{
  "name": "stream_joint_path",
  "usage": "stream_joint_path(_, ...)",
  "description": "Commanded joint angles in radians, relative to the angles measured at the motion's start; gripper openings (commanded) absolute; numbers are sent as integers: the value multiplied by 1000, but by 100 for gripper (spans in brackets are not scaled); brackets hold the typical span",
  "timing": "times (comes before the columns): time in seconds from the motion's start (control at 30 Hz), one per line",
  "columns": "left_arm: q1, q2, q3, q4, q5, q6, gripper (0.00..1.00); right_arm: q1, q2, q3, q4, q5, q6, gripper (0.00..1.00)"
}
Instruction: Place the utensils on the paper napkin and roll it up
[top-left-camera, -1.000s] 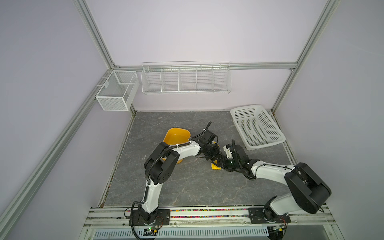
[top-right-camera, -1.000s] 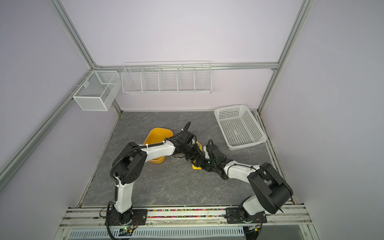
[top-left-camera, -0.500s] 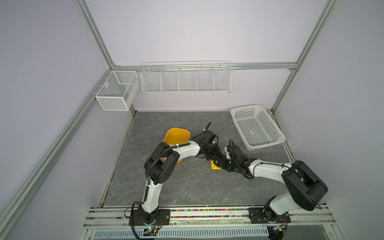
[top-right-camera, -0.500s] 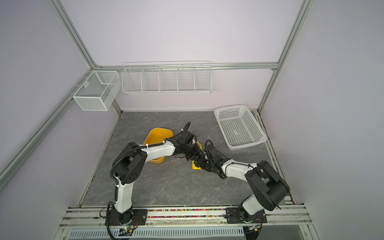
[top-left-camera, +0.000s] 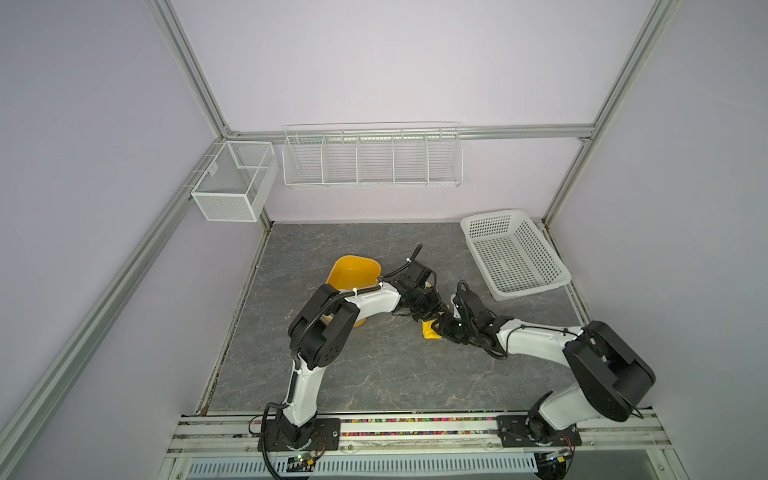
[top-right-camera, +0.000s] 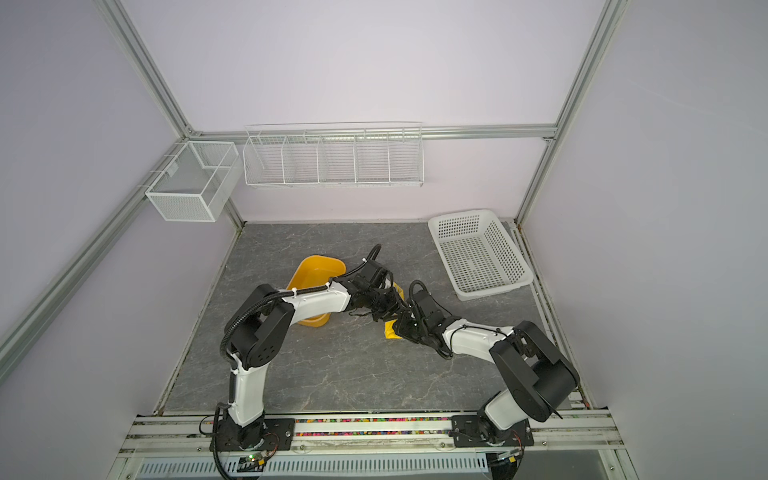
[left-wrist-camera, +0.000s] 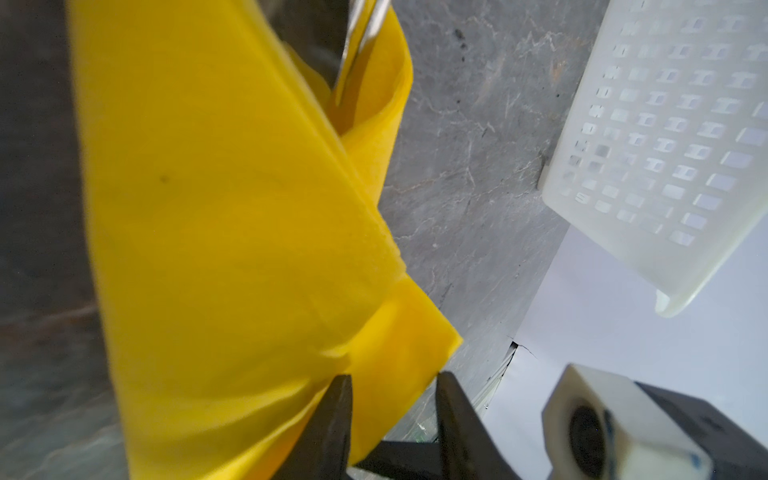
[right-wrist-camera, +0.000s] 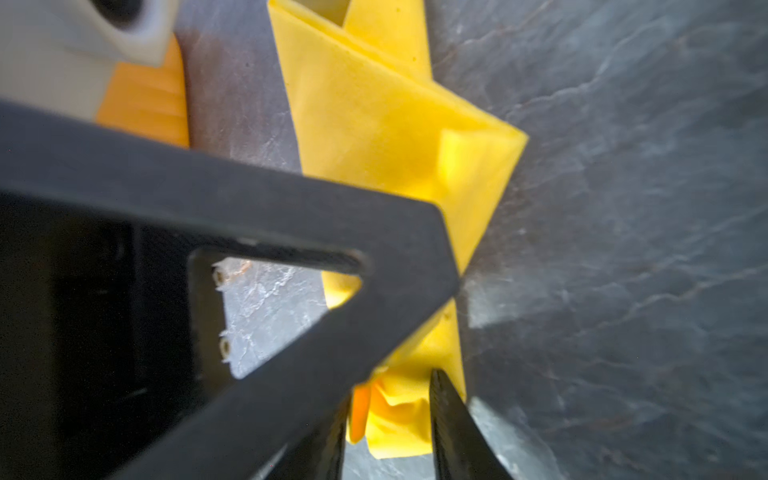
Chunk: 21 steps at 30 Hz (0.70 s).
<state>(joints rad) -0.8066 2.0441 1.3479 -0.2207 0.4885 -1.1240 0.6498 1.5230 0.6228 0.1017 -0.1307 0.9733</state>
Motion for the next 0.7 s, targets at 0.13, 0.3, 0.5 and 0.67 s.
stream_joint_path(0.13,-5,-14,2,-15,-5,29,35,6,-29,-35,-23,30,35,30)
stream_joint_path(0.3,-3,-51,12,-48,-26,103,36,6,-33,-40,-27,33,36,26)
stream_joint_path(0.5,-3,-99,28,-168,-123,191,36,6,-24,-51,-13,26,46,26)
stream_joint_path(0.67,1,-99,-18,-179,-141,192,22,5,-30,-55,-17,30,49,26)
